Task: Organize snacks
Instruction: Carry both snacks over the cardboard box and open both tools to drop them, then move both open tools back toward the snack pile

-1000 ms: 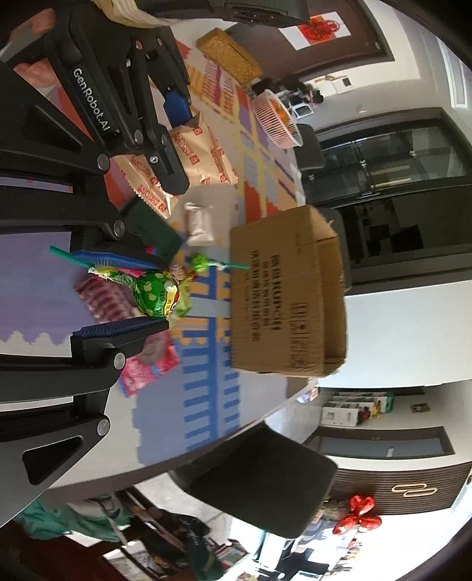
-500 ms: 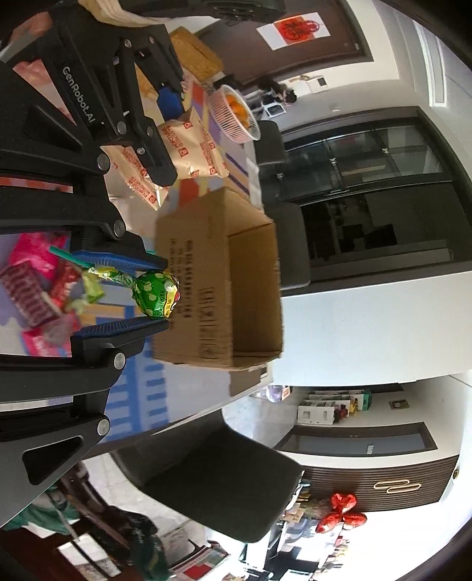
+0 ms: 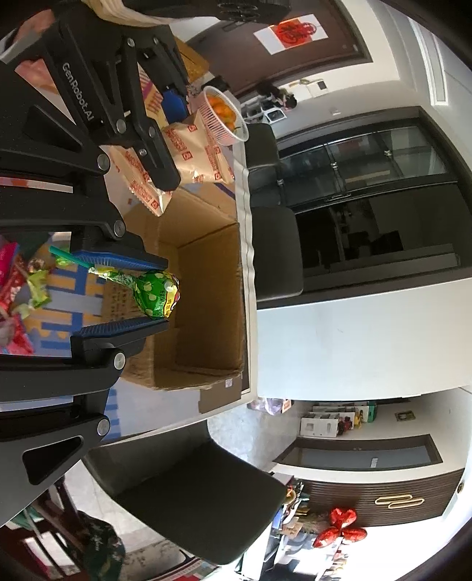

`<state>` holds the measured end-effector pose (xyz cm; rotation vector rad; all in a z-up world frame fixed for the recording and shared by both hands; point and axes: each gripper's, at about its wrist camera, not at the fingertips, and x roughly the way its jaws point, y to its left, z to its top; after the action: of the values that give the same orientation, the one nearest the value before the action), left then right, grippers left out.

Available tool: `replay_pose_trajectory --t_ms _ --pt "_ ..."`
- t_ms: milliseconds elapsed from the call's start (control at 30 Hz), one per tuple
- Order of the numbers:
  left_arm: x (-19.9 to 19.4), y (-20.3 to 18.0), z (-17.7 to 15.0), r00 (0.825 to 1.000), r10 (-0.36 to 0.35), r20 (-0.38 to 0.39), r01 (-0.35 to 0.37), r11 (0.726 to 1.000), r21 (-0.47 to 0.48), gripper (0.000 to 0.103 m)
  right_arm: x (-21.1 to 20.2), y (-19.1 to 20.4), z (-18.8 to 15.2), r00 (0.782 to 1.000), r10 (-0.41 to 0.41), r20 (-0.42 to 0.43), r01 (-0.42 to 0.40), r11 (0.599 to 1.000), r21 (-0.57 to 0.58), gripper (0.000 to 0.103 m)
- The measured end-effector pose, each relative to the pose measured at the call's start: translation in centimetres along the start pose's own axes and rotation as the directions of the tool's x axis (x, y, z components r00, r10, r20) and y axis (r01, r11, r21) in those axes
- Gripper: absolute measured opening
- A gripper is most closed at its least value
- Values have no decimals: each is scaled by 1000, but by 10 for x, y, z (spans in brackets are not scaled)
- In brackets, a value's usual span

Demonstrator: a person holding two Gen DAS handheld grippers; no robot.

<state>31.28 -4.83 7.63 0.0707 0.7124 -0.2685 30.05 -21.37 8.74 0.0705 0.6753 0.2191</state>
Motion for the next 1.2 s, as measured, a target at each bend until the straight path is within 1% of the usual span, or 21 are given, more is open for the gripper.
replay_pose_trajectory --t_ms 100,233,333,567,767,800,833,867,900,1000,1133,1200 --pt "13 5 13 1000 1 -25 -1 1000 4 51 9 2 15 1000 -10 -7 10 1000 -23 27" --pt "27 10 24 999 3 -53 -3 1000 4 51 26 -1 36 999 -18 -40 16 999 -43 27" --pt "40 14 31 997 14 -71 -14 1000 5 51 38 -5 44 998 -28 -61 25 999 -46 27" --pt "69 20 42 994 18 -108 -17 1000 12 51 75 -19 57 994 -42 -100 40 999 -26 27" --pt "86 20 42 991 27 -133 -24 999 24 52 97 -27 59 992 -56 -116 54 998 -19 27" --pt "88 20 41 990 38 -137 -34 999 28 56 99 -28 58 992 -58 -113 56 998 -19 29" --pt "89 21 41 989 46 -138 -42 999 27 62 100 -28 58 992 -64 -112 62 998 -23 38" --pt "89 21 39 989 56 -136 -53 998 25 64 101 -28 57 991 -78 -112 76 997 -28 49" --pt "87 22 37 989 62 -132 -59 998 25 64 100 -27 57 990 -94 -110 91 995 -32 51" --pt "82 25 31 989 76 -128 -74 997 22 66 96 -28 54 988 -122 -95 118 992 -50 51" --pt "68 20 22 990 61 -125 -57 998 36 69 81 -27 44 987 -140 -76 136 989 -65 51" --pt "58 17 18 992 50 -115 -47 998 36 69 72 -26 39 988 -137 -70 132 989 -66 51"
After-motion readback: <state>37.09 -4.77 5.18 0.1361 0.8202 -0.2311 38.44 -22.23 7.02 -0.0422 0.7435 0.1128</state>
